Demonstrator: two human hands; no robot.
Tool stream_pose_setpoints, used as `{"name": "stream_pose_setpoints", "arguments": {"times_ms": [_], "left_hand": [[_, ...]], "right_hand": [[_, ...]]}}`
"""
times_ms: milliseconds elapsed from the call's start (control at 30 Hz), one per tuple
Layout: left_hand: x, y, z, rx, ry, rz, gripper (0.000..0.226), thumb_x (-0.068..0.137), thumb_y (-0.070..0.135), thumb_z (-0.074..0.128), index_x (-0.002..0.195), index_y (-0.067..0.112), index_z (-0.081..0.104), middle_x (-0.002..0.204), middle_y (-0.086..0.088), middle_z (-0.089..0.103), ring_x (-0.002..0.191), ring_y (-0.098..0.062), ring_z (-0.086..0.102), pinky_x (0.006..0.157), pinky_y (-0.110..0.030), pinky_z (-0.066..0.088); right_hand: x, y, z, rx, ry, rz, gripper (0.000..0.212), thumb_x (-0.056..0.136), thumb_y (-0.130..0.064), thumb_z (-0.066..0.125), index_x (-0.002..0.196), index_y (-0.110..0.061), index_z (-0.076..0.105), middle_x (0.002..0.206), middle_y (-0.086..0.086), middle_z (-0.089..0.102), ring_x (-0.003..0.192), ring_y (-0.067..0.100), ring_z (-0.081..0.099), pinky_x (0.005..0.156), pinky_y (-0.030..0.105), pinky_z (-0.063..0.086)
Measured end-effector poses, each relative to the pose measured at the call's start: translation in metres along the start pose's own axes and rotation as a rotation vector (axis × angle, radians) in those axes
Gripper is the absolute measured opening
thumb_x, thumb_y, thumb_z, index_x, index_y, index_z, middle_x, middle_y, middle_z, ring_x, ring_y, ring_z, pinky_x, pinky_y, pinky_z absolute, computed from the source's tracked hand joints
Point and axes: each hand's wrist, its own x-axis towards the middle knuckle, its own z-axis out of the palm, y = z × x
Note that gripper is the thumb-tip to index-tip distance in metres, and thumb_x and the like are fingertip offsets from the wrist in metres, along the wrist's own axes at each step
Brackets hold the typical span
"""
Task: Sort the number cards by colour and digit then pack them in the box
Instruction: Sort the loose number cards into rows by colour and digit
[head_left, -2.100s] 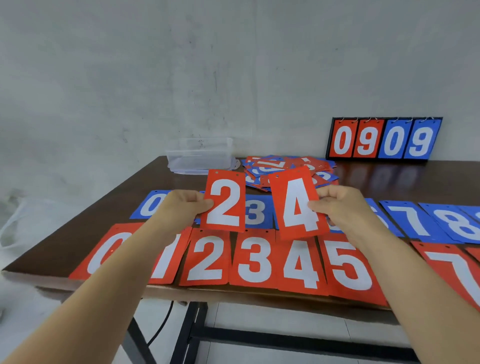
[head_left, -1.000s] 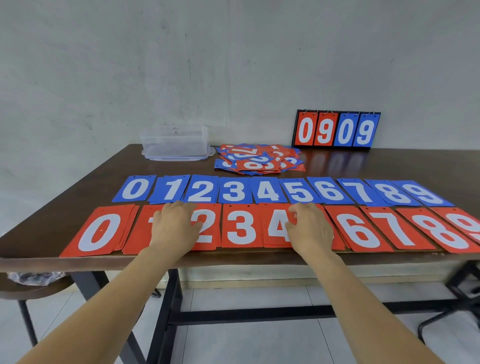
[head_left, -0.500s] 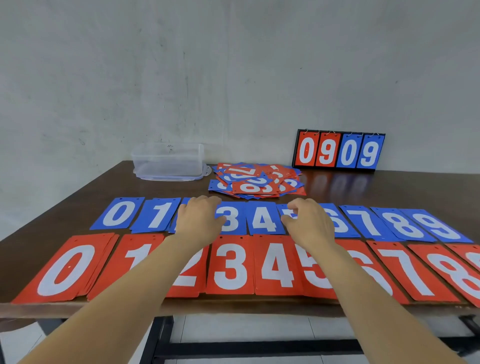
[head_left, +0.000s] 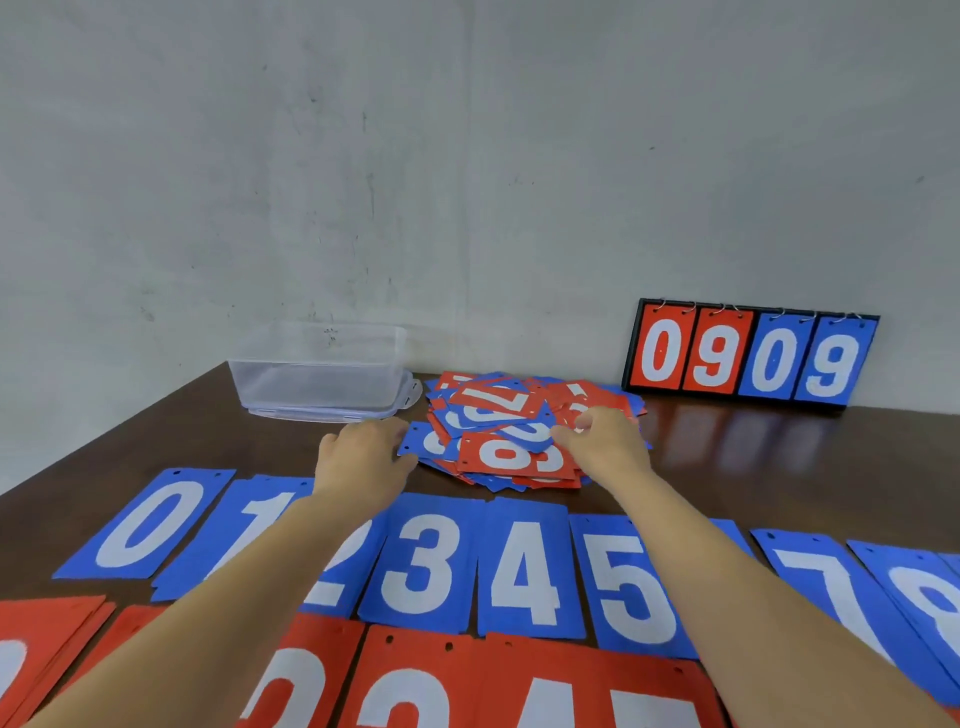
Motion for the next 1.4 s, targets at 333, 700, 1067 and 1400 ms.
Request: {"name": "stream_pose_setpoints", "arguments": {"times_ms": [333,700,1067,1400], "left_hand": [[0.048,0.0,0.027,-0.054,-0.026,0.009,0.048,0.096,0.037,0.054,0.142,0.026,0.043,0.13,0.007,0.059,0.121,-0.014,0.052,0.108,-0.034,0.035],[0.067,-0.01,0.045,-0.062,-0.073,0.059,0.05,0.094,0.036,0.057,0.141,0.025,0.044,0.133,0.006,0.057,0.122,-0.014,0.052,0.104,-0.036,0.044],[0.063,-0.006,0.019,-0.185,-0.05,0.05,0.044,0.092,0.031,0.062,0.134,0.021,0.053,0.125,0.002,0.063,0.113,-0.015,0.059,0.096,-0.038,0.051],[0.053,0.013,-0.017,-0.407,0.021,0.077,0.038,0.092,0.027,0.063,0.127,0.013,0.058,0.122,-0.002,0.065,0.106,-0.016,0.061,0.085,-0.028,0.048]], "right_hand": [[0.076,-0.033,0.057,-0.033,-0.025,0.146,0.088,0.081,-0.067,0.058,0.141,-0.007,0.036,0.139,0.012,0.048,0.128,0.032,0.045,0.102,0.041,0.043],[0.096,-0.037,0.077,-0.114,0.026,0.281,0.08,0.078,-0.044,0.076,0.138,-0.011,0.035,0.141,0.011,0.042,0.131,0.03,0.039,0.107,0.042,0.031],[0.088,-0.014,0.028,0.653,0.041,0.193,0.025,0.088,-0.005,0.063,0.065,-0.009,0.055,0.073,0.007,0.059,0.07,0.022,0.055,0.062,0.029,0.047],[0.054,-0.006,-0.033,0.696,-0.076,0.191,0.014,0.091,-0.018,0.065,0.103,-0.011,0.063,0.103,0.008,0.07,0.093,0.024,0.068,0.085,0.04,0.057]]}}
